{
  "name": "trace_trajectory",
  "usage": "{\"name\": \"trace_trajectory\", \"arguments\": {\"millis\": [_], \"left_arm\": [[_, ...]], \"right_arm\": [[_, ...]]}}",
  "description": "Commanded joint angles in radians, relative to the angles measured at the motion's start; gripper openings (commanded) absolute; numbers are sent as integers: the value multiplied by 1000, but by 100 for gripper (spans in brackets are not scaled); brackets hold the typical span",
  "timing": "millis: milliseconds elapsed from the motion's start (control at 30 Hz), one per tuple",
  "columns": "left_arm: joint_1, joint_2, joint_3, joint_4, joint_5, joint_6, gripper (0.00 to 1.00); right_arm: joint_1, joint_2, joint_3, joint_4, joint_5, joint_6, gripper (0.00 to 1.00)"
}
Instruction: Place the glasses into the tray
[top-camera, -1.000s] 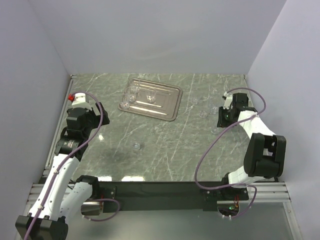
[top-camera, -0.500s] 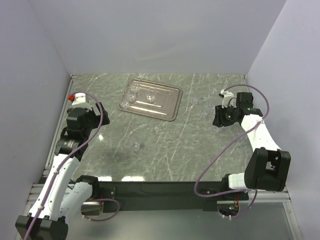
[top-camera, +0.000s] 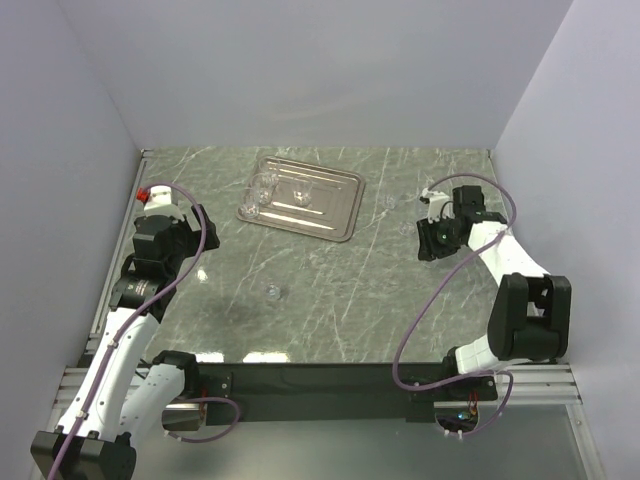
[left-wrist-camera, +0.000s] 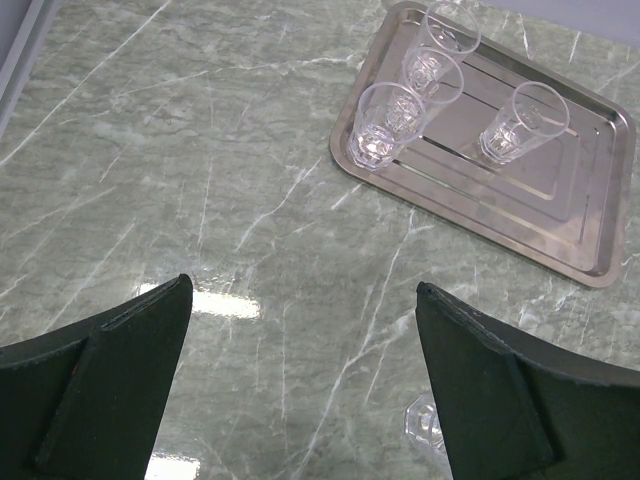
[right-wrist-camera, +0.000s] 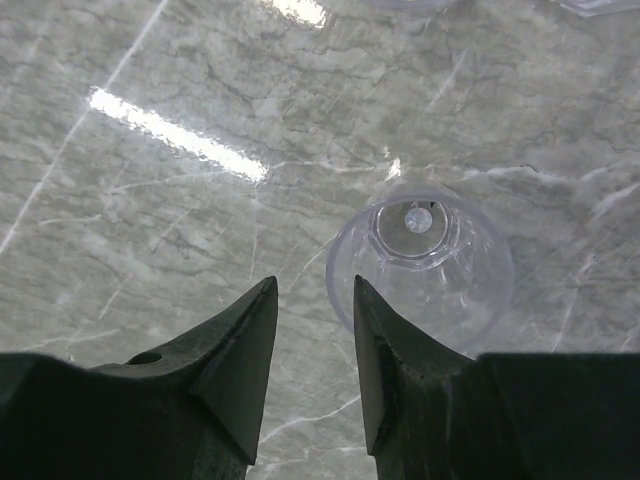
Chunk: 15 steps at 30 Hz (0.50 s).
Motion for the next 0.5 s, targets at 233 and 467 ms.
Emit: {"name": "trace_trajectory", "arguments": {"millis": [233,467], "left_arm": [[1,-16,12,39,17,12,99],[1,-16,12,39,12,12,100]], "right_arm": [[79,49,58,40,171,7,22],[133,43,116,-27,142,-71,0]]}}
